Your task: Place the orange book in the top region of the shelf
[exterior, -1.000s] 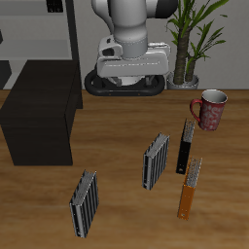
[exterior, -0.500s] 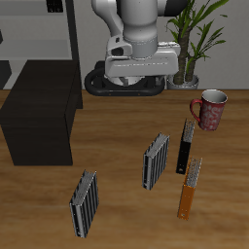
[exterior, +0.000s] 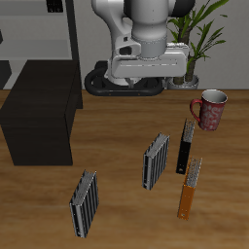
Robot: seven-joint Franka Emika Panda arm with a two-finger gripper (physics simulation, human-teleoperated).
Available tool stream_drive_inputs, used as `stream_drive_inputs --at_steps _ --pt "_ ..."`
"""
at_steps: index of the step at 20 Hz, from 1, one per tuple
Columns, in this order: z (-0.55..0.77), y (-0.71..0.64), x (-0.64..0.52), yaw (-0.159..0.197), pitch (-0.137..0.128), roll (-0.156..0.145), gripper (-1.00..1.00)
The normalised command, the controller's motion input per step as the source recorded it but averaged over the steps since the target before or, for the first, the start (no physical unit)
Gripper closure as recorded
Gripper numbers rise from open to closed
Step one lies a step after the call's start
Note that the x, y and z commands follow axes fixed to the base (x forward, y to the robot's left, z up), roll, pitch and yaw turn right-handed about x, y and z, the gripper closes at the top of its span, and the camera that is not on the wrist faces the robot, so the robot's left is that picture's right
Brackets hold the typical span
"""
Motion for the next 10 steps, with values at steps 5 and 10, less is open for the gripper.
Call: stream_drive_inputs --at_steps 5,10 --pt "0.07 0.11 0.33 -0.001 -0.031 -0.060 -1.00" --pt "-0.04 0.20 0.31 0.024 -0.016 -0.023 -1.00"
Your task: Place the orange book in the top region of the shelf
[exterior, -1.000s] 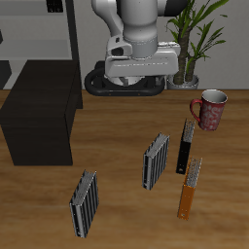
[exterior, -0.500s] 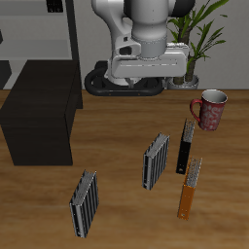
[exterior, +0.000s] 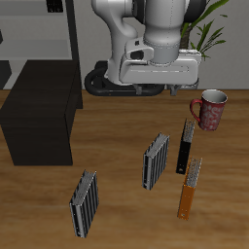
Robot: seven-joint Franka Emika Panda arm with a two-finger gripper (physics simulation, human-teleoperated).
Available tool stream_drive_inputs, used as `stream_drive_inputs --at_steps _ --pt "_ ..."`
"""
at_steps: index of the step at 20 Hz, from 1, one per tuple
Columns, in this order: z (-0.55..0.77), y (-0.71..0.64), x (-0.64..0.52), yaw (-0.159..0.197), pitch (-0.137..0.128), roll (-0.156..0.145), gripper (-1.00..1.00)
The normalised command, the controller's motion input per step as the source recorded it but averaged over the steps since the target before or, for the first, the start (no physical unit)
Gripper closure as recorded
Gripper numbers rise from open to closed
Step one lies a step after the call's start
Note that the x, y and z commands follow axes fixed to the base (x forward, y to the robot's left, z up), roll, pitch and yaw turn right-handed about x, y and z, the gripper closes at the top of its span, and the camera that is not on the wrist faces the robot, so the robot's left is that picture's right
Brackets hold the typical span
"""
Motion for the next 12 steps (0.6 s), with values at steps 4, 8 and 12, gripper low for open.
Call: stream_drive_inputs --at_steps 4,8,12 --pt "-0.05 0.32 0.36 0.017 -0.032 0.001 -1.00" --pt "-0.02 0.34 0.39 0.040 -0.050 -0.004 -1.00" --pt "-0.05 0.32 0.33 0.029 -0.027 0.040 -1.00"
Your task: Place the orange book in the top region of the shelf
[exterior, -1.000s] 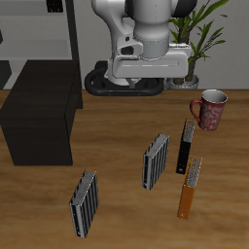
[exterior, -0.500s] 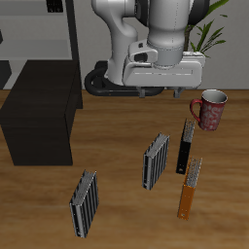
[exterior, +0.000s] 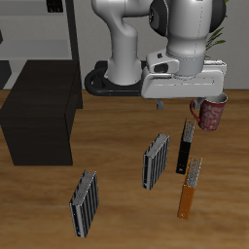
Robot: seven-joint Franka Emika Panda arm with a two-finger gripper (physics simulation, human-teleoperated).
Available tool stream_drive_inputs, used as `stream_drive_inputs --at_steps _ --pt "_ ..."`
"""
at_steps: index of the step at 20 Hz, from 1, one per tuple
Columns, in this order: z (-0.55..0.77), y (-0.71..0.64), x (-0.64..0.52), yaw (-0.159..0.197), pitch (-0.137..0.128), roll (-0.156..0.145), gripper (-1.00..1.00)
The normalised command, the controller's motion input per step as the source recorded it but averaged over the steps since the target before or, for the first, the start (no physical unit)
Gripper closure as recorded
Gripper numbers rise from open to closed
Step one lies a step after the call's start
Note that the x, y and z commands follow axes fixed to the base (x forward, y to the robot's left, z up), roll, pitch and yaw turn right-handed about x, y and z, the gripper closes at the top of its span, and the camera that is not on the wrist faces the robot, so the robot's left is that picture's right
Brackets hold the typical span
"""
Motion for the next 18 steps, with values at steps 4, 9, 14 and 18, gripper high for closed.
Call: stream_drive_inputs --at_steps 4,9,14,18 --pt "-0.08 0.13 0.18 0.035 -0.036 0.032 -1.00" --pt "-0.06 0.07 0.27 -0.015 -0.016 0.003 -1.00" --pt "-0.07 0.01 0.29 -0.026 -0.004 -0.013 -1.00" --pt "-0.10 0.06 0.21 -0.026 0.008 -0.007 -1.00"
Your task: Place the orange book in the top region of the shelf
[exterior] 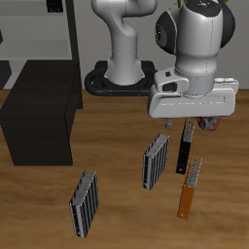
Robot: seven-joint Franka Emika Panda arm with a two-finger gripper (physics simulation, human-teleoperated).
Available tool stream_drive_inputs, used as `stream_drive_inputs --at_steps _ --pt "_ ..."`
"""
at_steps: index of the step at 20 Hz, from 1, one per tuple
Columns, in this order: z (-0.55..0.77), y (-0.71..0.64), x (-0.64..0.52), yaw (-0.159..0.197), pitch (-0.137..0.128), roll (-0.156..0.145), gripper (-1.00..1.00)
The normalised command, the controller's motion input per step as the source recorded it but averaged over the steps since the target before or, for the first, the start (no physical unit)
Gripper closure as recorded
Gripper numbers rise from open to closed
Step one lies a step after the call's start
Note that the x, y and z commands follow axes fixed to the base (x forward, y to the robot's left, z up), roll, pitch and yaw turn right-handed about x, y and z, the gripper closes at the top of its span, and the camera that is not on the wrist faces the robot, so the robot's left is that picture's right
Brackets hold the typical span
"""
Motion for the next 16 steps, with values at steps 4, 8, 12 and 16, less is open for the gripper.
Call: stream_drive_inputs --at_steps 4,8,12,16 --pt "-0.18 0.17 0.24 -0.036 -0.011 -0.014 -1.00" --pt "-0.23 0.22 0.10 -0.016 -0.007 0.016 -1.00" --pt "-0.34 0.23 0.09 0.007 -0.005 0.022 -1.00" --pt "-0.36 0.14 0.01 0.006 -0.015 -0.001 -1.00"
